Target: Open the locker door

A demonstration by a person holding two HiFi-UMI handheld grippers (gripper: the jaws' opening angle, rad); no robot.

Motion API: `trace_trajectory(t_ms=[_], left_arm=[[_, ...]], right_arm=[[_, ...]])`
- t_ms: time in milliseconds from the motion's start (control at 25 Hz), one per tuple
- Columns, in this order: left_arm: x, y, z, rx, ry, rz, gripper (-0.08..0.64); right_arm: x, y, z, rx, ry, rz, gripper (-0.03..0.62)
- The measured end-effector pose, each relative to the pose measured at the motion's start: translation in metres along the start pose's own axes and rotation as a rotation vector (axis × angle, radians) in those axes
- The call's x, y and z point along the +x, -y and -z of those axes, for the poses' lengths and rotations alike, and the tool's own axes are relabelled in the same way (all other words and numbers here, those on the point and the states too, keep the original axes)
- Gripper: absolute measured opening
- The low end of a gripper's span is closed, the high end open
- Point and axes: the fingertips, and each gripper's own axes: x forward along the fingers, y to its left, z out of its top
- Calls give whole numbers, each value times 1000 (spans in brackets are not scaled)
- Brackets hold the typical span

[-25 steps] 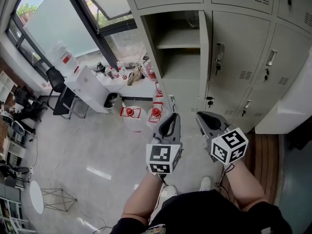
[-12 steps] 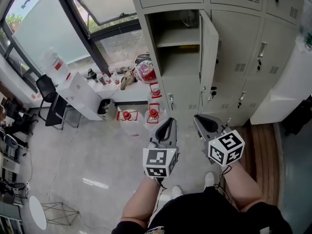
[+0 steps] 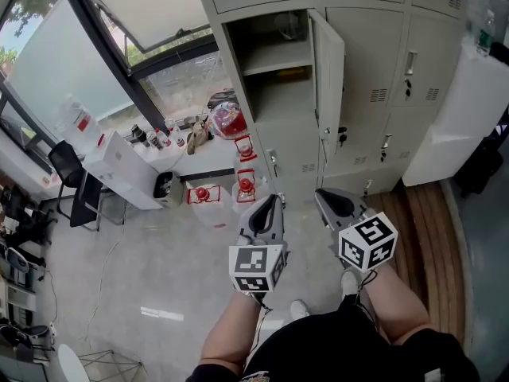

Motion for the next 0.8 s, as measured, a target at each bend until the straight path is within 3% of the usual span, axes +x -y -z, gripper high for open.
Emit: trace_trajectory(t_ms=[800], left_arm=[[-10,3,2,-11,19,50,25]], right_arm=[[-9,-14,4,-23,1,44,54]])
